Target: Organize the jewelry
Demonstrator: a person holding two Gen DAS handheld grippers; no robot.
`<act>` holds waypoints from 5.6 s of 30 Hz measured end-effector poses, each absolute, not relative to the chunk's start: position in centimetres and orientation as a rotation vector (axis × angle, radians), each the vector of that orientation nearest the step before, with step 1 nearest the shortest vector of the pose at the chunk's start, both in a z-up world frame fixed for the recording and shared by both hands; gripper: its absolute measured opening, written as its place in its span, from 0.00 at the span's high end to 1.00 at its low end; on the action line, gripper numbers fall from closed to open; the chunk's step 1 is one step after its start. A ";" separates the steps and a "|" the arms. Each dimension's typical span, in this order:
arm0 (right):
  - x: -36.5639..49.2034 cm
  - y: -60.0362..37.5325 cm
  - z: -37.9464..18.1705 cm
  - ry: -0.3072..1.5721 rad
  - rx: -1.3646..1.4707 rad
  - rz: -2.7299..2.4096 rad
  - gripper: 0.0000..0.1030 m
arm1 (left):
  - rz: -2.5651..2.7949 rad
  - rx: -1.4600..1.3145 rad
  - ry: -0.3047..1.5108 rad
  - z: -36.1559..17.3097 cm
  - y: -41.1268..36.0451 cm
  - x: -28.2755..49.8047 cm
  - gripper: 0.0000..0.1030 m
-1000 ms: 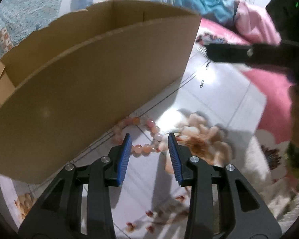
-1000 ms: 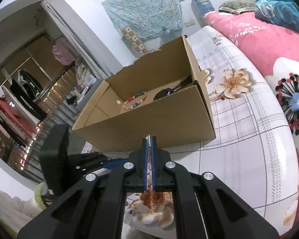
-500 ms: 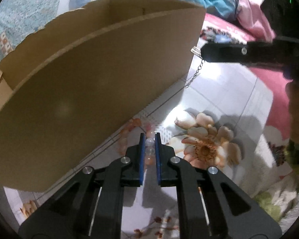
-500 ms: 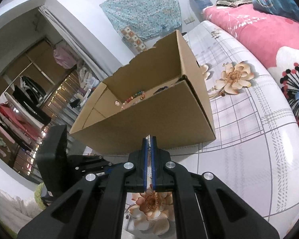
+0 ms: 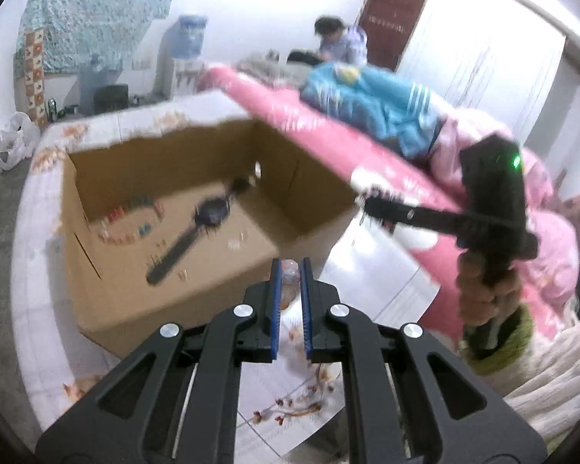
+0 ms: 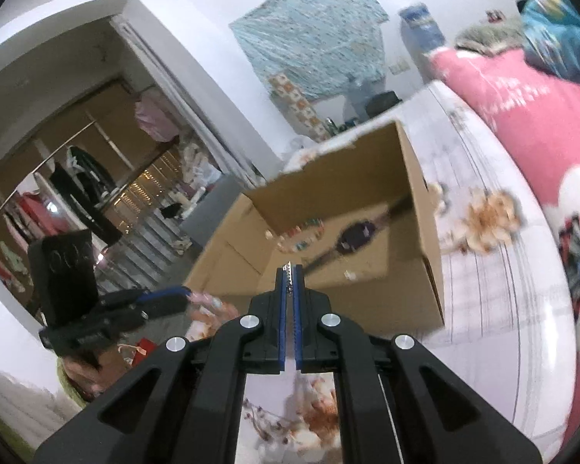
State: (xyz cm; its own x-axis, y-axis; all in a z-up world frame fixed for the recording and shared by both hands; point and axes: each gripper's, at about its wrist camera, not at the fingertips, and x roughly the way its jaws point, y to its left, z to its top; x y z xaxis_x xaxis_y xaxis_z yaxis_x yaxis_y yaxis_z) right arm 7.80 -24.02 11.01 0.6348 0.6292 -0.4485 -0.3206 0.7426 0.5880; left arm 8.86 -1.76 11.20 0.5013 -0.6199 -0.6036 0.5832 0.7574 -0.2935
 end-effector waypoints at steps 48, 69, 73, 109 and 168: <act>16.8 -24.2 12.6 0.877 0.284 0.403 0.81 | -0.428 0.404 0.972 8.1 0.1 18.9 0.73; 7.8 -18.9 11.2 0.893 0.186 0.254 0.27 | -0.186 0.033 0.761 8.7 0.1 6.9 0.09; 7.7 -17.8 10.3 0.919 0.171 0.221 0.17 | -0.114 -0.019 0.785 7.5 0.8 7.7 0.09; 11.0 -15.5 7.8 1.047 0.098 0.086 0.07 | 0.020 -0.024 0.962 5.1 -1.4 11.4 0.09; 10.1 -16.2 8.9 1.015 0.070 0.058 0.07 | -0.019 -0.078 0.951 6.0 -0.8 10.8 0.09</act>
State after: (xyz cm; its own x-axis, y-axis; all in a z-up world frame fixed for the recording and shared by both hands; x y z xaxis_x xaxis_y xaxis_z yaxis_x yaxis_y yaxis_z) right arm 10.06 -16.23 8.91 0.5265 0.0808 -0.8463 -0.0155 0.9962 0.0855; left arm 10.78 -0.77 6.02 0.5808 -0.0500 -0.8125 -0.0183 0.9971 -0.0744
